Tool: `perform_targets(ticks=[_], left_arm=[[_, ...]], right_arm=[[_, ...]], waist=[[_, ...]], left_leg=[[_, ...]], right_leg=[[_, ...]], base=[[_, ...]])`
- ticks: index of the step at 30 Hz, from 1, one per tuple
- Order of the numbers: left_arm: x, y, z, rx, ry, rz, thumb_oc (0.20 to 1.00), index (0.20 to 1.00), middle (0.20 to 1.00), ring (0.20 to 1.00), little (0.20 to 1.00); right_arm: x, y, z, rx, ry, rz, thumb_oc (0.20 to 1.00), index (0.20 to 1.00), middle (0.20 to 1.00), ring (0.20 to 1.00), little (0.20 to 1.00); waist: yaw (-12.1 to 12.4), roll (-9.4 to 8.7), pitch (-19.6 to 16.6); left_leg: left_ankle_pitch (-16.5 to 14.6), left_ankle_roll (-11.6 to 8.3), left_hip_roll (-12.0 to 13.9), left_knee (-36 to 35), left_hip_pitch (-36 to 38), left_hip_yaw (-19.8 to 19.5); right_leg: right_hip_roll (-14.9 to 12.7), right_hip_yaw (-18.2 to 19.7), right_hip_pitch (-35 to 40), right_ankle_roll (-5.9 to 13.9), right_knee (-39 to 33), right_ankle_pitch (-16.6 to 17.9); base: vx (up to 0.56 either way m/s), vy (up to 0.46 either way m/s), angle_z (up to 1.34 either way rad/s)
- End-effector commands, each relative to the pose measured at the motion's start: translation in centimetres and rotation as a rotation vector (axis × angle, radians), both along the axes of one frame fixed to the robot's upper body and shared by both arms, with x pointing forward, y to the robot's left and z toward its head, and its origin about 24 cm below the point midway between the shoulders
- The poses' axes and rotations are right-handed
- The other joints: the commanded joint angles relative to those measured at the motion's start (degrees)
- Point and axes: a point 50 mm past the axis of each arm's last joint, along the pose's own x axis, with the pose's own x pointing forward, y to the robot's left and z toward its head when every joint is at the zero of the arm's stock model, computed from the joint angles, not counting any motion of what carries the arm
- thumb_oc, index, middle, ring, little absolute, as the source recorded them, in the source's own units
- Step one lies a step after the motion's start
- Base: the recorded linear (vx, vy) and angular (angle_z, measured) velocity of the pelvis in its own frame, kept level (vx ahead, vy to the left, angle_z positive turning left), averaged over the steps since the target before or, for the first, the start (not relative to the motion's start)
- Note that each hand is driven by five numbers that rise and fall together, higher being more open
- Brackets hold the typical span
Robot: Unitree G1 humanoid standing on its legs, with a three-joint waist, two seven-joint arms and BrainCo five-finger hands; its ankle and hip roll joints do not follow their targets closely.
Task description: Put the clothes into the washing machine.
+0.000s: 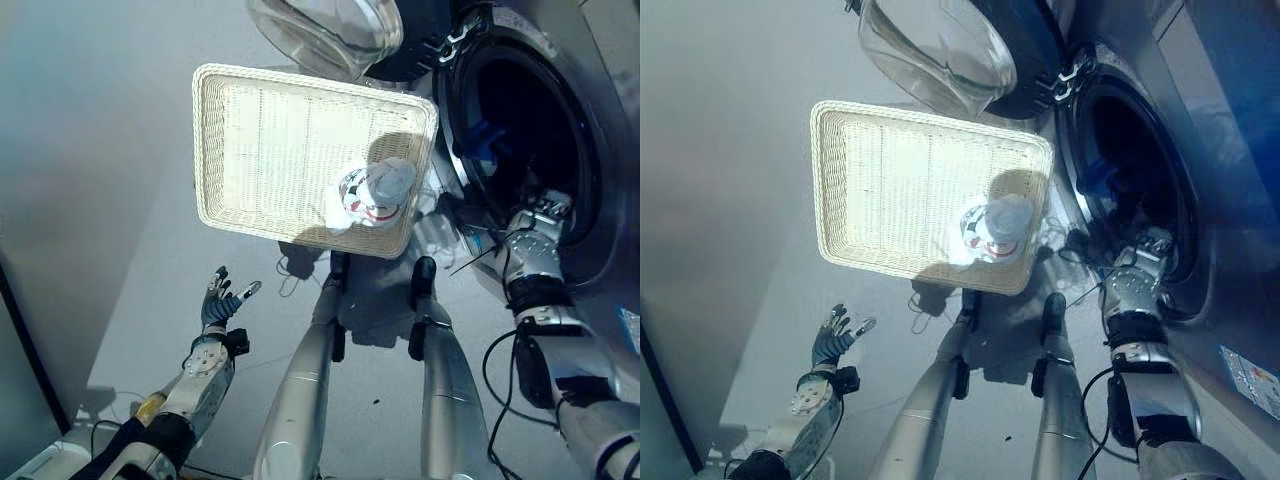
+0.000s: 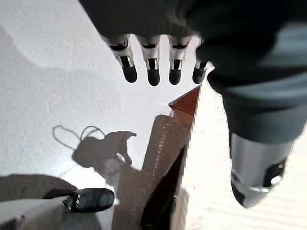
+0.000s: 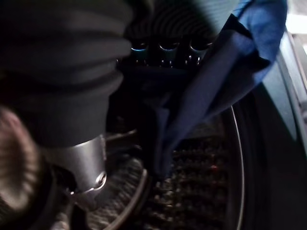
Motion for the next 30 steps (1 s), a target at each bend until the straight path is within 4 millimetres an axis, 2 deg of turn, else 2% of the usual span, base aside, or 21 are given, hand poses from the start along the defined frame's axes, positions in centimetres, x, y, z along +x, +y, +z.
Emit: perform_targets(ticks=[1,9,16,19,22,25,30], left_arm=[[-0.5,0.5,-0.2,-0.017,-0.030,0.083,1.000,1.000,1.000,1.000,1.000],[-0.7,0.1,-0.2,-0.046,-0.061,0.132,1.000,1.000,1.000,1.000,1.000],[-0.6,-0.4,0.0,-0.060,-0.086,0.164,1.000,1.000,1.000,1.000,1.000],[-0.6,-0.2,0.0,-0.074,-0.092,0.184,1.000,1.000,1.000,1.000,1.000],[-0.5,-0.1,0.0,-0.077,-0.091,0.195,1.000,1.000,1.000,1.000,1.000],[-0.5,0.0,-0.1,-0.071,-0.083,0.197,1.000,1.000,1.000,1.000,1.000],[-0.2,0.5,-0.2,-0.075,-0.072,0.202,1.000,1.000,1.000,1.000,1.000]], right_arm=[[-2.0,-0.9,-2.5,-0.009,0.022,-0.042,1.000,1.000,1.000,1.000,1.000],[-2.6,4.3,-6.5,0.016,0.118,0.144,1.000,1.000,1.000,1.000,1.000],[-3.9,7.1,-8.1,-0.162,0.281,0.184,1.000,1.000,1.000,1.000,1.000],[-4.3,7.4,-9.3,-0.169,0.332,0.196,1.000,1.000,1.000,1.000,1.000],[-4.4,7.0,-9.6,-0.205,0.357,0.173,1.000,1.000,1.000,1.000,1.000],[-4.1,6.5,-9.0,-0.285,0.390,0.138,1.000,1.000,1.000,1.000,1.000],[-3.5,5.1,-6.6,-0.556,0.444,0.023,1.000,1.000,1.000,1.000,1.000]], waist=[[-1.4,0.36,-0.9],[-2.6,-1.21,-0.9],[-3.3,-2.06,-0.9],[-3.4,-2.23,-0.9],[-3.4,-2.25,-0.9],[-3.1,-2.19,-0.9],[-2.6,-2.27,-0.9]], left_leg=[[-5.0,-0.53,-3.5,3.8,0.3,1.5],[-5.1,-0.63,-3.4,2.2,3.3,2.4],[-4.8,-0.60,-3.4,0.7,6.1,2.2],[-4.7,-0.69,-3.3,0.1,7.3,2.3],[-4.7,-0.70,-3.3,-0.3,8.1,2.3],[-4.7,-0.68,-3.3,-0.6,8.9,2.0],[-4.7,-0.71,-3.4,-0.8,9.5,1.6]], right_leg=[[3.4,-2.1,2.9,0.83,-10.2,7.7],[3.0,-1.1,5.7,1.20,-14.2,10.0],[2.9,-0.2,8.1,1.28,-15.8,10.6],[2.7,-0.2,9.2,1.42,-16.4,10.8],[2.5,-0.3,10.1,1.58,-16.7,10.8],[2.4,-0.4,10.9,1.66,-16.8,10.7],[2.2,-0.9,11.5,1.75,-16.8,10.6]], base=[[-0.04,0.085,-0.04],[-0.04,0.099,-0.09],[-0.03,0.080,-0.05],[-0.02,0.067,-0.05],[0.00,0.000,0.00],[0.00,-0.003,0.01],[0.00,-0.003,0.02]])
